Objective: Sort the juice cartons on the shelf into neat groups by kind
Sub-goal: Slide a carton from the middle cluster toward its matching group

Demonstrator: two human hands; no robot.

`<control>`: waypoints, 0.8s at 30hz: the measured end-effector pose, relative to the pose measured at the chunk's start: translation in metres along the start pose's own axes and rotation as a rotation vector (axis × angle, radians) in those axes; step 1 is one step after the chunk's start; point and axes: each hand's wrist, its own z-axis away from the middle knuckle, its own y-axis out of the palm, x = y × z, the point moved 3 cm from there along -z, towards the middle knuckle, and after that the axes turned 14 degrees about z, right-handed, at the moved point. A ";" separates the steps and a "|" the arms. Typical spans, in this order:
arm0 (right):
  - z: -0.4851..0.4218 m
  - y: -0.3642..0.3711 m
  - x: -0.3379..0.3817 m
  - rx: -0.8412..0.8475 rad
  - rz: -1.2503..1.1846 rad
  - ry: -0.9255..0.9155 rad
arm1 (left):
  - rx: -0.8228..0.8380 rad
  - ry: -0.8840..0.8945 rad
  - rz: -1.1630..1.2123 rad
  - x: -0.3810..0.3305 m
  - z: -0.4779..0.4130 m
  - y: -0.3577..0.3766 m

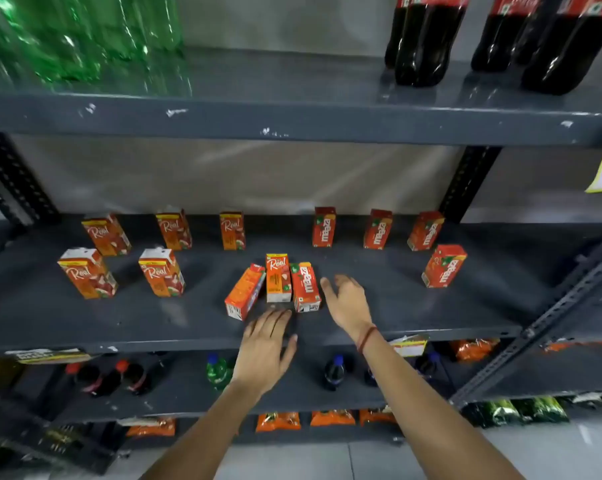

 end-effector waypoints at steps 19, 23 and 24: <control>-0.044 0.037 0.018 0.464 -0.490 0.480 | 0.029 0.090 -0.138 0.024 -0.012 0.023; -0.040 0.039 0.022 0.405 -0.475 0.482 | 0.061 0.072 -0.136 0.022 -0.012 0.021; -0.037 0.039 0.022 0.396 -0.493 0.482 | 0.063 0.067 -0.135 0.021 -0.012 0.020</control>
